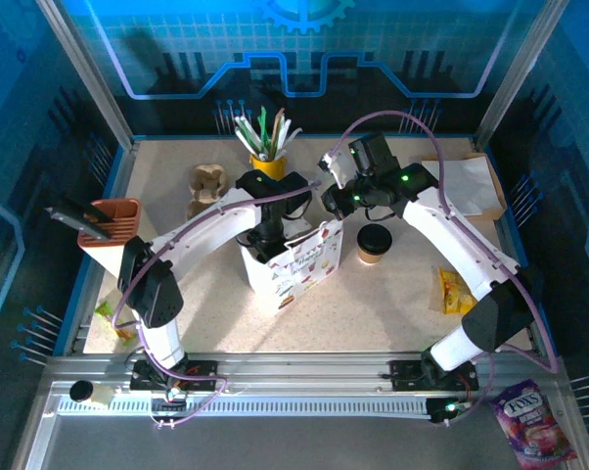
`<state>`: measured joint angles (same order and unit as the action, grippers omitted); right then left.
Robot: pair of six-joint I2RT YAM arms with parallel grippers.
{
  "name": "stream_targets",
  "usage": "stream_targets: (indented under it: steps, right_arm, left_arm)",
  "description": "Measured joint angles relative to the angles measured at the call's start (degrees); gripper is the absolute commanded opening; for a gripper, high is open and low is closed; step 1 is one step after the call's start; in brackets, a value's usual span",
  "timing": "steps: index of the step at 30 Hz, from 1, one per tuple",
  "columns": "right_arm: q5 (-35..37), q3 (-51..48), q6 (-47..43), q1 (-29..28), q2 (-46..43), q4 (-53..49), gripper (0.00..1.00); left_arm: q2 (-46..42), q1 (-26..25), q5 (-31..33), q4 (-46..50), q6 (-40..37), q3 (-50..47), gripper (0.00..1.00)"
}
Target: Pack the takeout coffee
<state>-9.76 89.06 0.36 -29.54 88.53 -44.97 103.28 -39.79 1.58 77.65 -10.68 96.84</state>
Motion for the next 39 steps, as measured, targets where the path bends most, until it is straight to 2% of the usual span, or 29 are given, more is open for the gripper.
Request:
stream_targets:
  steps: [39]
  right_arm:
    - [-0.2, 0.0, 0.0, 0.0, 0.3, 0.0, 0.08]
  left_arm:
    - [0.8, 0.4, -0.4, -1.1, 0.0, -1.4, 0.54]
